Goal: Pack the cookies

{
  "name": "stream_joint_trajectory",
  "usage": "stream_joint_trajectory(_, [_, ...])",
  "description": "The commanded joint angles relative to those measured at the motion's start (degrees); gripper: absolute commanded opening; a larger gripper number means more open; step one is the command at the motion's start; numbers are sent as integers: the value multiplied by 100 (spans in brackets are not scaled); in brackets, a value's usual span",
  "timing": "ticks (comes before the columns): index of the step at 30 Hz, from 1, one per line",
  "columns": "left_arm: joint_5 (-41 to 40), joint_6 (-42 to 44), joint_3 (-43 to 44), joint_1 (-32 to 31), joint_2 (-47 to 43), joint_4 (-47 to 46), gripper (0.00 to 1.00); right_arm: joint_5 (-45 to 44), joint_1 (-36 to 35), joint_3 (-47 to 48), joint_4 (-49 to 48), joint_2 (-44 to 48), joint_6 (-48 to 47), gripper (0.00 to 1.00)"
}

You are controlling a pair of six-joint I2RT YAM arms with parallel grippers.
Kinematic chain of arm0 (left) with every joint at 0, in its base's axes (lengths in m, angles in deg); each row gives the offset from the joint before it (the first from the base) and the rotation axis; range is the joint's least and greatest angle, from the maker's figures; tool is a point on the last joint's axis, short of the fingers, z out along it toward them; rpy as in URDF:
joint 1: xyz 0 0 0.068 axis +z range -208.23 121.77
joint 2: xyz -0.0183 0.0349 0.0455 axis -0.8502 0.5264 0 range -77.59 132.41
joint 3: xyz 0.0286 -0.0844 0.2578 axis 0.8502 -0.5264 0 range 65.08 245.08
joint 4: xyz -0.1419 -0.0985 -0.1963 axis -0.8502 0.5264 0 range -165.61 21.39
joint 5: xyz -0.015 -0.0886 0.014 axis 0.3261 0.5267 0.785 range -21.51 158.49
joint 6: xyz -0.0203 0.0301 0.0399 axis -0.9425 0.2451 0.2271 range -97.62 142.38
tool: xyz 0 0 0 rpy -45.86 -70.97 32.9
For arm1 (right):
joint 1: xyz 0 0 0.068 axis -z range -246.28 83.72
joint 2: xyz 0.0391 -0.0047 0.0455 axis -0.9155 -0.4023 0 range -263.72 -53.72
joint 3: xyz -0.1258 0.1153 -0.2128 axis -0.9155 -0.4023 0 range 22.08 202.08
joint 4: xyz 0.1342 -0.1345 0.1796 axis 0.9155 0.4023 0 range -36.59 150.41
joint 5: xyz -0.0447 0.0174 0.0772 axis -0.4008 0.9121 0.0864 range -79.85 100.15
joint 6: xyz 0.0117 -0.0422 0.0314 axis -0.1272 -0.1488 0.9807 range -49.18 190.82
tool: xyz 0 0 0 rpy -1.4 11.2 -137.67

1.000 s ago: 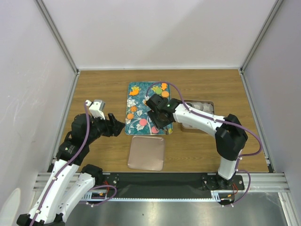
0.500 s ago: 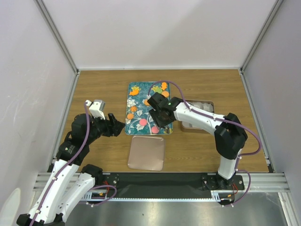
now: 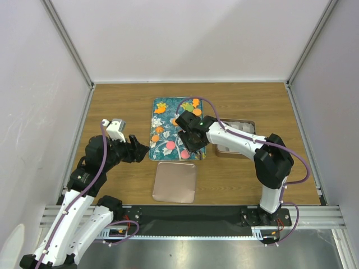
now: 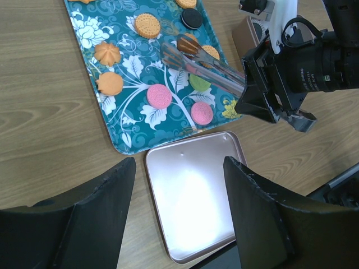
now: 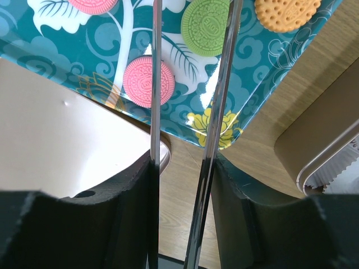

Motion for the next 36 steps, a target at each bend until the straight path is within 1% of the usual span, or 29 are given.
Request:
stream_joint_trajectory(1, [-52,72,-27,-46,-31,-134,70,3,-5,92,20,35,-71,45])
stream_joint_trajectory(11, [-78,64,-19,-64,-40,-125,71,21,83,144,12,264,-45,39])
stream_joint_trajectory(28, [-96,64,-19,-73,-40,-116,70,47,241,153,47,712,-35,39])
stream_joint_trajectory(36, [-79,64,-19,-73,-23,-125,70,-76,487,-31,231,1264,43,39])
